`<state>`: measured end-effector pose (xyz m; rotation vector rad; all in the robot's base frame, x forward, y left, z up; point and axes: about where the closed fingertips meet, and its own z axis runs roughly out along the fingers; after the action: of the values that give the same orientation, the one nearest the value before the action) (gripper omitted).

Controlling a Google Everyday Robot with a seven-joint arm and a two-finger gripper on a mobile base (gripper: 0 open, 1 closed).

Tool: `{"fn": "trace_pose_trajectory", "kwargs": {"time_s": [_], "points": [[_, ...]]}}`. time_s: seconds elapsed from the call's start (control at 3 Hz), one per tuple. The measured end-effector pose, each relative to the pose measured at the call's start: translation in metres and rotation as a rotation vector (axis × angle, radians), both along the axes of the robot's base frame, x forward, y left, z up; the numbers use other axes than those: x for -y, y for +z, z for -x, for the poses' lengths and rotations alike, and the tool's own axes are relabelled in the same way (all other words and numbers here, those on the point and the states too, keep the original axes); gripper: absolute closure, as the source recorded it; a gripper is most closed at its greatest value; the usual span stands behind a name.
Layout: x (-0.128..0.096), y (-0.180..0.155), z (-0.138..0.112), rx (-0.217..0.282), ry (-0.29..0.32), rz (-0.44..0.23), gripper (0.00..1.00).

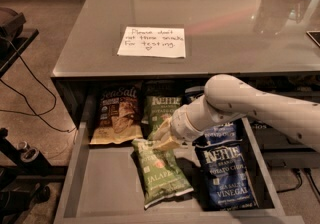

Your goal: Pick green jalapeno chip bag from top drawer and place on counter

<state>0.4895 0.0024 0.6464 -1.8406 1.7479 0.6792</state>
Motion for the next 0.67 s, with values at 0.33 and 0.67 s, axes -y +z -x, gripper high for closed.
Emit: {"fn": "trace_pose_trajectory", "kwargs": {"time_s": [0.33,0.67], "points": [[-0.003,0.015,0.016,0.011,0.008,-0.012,0.89],[-0.003,0.034,0.031,0.028,0.004,-0.026,1.0]]}}
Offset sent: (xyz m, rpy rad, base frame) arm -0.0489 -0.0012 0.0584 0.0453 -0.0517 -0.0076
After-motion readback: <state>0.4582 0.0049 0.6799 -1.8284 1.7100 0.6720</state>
